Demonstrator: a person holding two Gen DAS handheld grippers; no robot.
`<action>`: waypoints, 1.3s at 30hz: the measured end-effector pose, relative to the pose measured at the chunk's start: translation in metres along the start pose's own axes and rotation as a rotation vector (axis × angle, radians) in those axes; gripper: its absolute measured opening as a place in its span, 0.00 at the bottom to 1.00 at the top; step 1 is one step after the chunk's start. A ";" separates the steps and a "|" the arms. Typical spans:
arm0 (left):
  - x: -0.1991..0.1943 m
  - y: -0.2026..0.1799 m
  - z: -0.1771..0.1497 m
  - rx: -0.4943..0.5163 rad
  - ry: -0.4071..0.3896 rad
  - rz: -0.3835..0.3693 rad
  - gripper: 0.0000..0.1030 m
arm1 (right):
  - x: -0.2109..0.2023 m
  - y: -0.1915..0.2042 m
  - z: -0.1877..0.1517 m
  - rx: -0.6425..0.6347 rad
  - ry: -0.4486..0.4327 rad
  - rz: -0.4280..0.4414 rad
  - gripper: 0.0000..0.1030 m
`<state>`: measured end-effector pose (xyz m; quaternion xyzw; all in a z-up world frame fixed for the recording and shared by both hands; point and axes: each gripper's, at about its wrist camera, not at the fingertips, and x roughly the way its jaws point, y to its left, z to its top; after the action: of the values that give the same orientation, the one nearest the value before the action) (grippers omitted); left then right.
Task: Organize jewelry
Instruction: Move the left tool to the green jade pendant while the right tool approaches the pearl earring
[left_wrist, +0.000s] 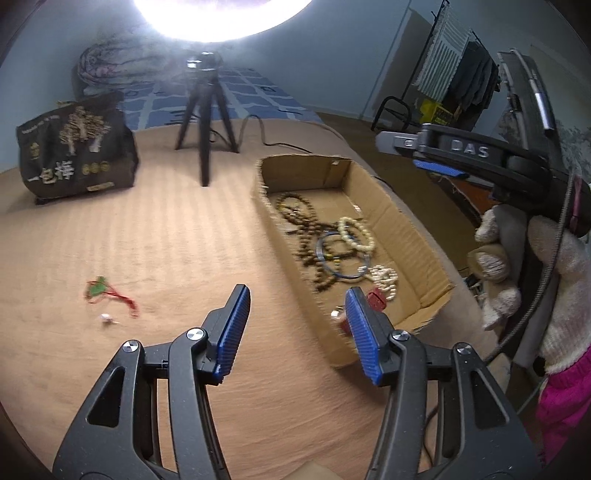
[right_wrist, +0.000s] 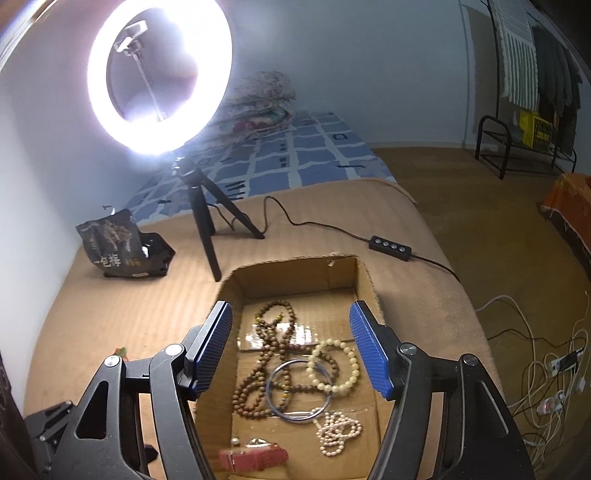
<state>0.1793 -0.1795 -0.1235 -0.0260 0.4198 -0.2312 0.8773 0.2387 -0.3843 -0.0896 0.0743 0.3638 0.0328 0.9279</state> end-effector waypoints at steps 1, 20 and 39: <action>-0.002 0.006 0.000 -0.003 0.000 0.012 0.53 | -0.002 0.005 0.000 -0.006 -0.004 0.005 0.64; -0.030 0.153 0.007 -0.076 0.039 0.148 0.53 | -0.003 0.093 -0.023 -0.109 0.015 0.098 0.64; 0.052 0.184 -0.004 -0.099 0.165 0.176 0.49 | 0.030 0.150 -0.071 -0.275 0.113 0.096 0.64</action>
<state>0.2749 -0.0374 -0.2075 -0.0134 0.5021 -0.1338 0.8543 0.2113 -0.2243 -0.1368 -0.0381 0.4036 0.1306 0.9048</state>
